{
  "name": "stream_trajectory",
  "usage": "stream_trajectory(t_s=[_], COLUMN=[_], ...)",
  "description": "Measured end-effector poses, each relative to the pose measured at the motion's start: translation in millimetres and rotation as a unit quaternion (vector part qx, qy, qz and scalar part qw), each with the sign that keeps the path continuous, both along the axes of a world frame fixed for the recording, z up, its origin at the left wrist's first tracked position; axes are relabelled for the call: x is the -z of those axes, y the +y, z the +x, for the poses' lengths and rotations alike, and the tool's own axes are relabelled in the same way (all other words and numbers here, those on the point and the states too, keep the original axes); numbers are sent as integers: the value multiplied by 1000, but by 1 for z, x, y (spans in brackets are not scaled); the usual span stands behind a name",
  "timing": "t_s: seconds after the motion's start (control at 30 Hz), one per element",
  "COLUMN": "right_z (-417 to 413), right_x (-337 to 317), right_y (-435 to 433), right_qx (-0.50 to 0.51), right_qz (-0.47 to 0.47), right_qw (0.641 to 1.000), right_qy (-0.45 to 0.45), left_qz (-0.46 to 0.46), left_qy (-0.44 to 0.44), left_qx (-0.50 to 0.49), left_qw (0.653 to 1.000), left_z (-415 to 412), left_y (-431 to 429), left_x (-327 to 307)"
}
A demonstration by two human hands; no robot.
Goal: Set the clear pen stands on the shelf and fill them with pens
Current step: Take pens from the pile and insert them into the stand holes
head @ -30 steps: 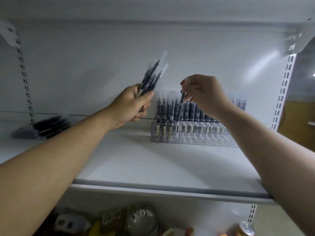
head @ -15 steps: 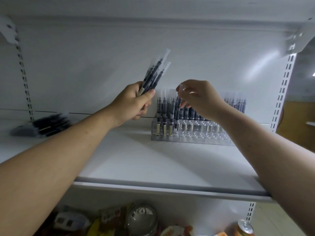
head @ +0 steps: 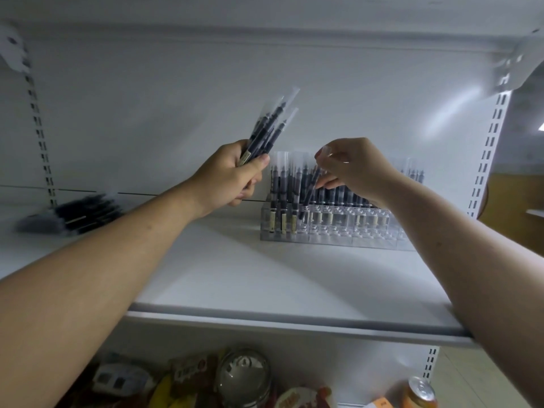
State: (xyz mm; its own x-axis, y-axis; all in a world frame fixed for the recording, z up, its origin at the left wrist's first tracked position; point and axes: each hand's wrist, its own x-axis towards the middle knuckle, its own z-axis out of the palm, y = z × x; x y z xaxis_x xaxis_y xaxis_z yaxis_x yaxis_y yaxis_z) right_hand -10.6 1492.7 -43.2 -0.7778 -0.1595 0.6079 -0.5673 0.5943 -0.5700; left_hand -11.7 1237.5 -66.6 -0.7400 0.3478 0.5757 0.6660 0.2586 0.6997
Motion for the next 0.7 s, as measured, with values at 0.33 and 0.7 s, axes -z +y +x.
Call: stream_trajectory(t_s=[0.33, 0.7], right_z=[1, -1], right_x=[1, 7], right_y=[-11, -13], right_qx=[6, -8], right_qz=[64, 90], right_qw=[997, 996], right_qy=[43, -9], left_qz=[-17, -39], left_qy=[5, 11], left_qx=[1, -6], left_qw=[1000, 999], left_z=[2, 4], left_y=[0, 0], left_x=[0, 1])
